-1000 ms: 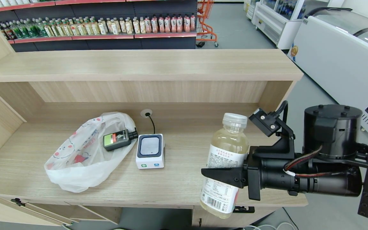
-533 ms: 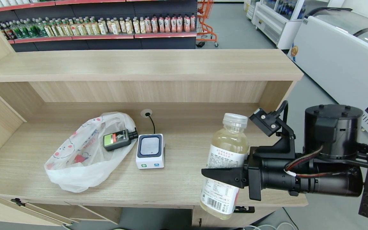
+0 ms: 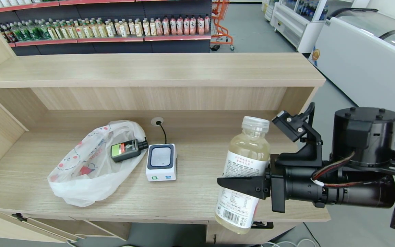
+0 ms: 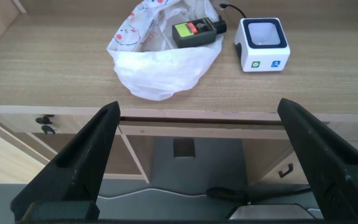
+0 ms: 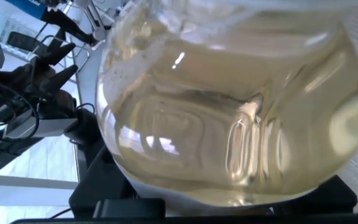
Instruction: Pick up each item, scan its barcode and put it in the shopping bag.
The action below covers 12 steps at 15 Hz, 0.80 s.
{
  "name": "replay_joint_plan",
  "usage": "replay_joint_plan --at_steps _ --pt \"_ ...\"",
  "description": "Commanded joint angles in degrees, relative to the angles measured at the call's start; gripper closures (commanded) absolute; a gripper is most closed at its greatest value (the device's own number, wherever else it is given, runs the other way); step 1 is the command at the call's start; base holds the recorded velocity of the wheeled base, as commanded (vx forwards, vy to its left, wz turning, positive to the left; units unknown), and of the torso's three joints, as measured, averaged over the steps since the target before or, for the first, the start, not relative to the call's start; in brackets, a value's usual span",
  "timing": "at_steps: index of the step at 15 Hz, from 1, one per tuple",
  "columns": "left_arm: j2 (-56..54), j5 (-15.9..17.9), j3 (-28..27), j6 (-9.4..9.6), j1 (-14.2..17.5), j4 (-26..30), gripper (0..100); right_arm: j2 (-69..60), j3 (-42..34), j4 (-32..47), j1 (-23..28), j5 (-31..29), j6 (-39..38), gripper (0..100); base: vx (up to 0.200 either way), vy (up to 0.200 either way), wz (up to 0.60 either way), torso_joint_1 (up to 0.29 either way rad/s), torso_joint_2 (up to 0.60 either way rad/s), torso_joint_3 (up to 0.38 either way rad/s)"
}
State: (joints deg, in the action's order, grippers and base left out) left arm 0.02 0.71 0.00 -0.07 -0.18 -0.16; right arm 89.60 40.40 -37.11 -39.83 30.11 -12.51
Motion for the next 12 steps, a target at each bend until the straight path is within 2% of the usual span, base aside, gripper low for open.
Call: replay_joint_plan --at_steps 1,4,5,6,8,9,12 --pt "0.0 0.0 0.0 -0.01 0.0 0.0 0 -0.4 0.2 0.0 0.0 0.1 0.0 100 0.0 0.0 0.0 0.0 0.0 0.0" --pt "0.0 0.0 0.0 -0.01 0.0 0.0 0 -0.6 0.0 0.2 0.1 -0.1 0.8 100 0.0 0.0 0.0 0.0 0.0 0.0" --pt "0.0 0.0 0.0 -0.01 0.0 0.0 0 -0.7 0.1 0.2 1.0 -0.2 3.5 100 0.0 0.0 0.0 0.0 0.0 0.0" --pt "0.0 0.0 0.0 -0.01 0.0 0.0 0 -0.6 0.0 0.3 4.8 -0.4 10.6 100 0.0 0.0 0.0 0.0 0.0 0.0" --pt "0.0 0.0 0.0 -0.01 0.0 0.0 0 -2.1 -0.2 0.9 13.9 -0.6 32.5 100 0.0 0.0 0.0 0.0 0.0 0.0" --pt "0.0 0.0 0.0 -0.01 0.0 0.0 0 -4.2 -0.1 1.0 16.2 0.7 40.4 100 0.0 0.0 0.0 0.0 0.0 0.0" --pt "0.0 0.0 0.0 -0.01 0.0 0.0 0 -5.1 1.8 -0.3 15.7 0.5 53.4 100 0.0 0.0 0.0 0.0 0.0 0.0"
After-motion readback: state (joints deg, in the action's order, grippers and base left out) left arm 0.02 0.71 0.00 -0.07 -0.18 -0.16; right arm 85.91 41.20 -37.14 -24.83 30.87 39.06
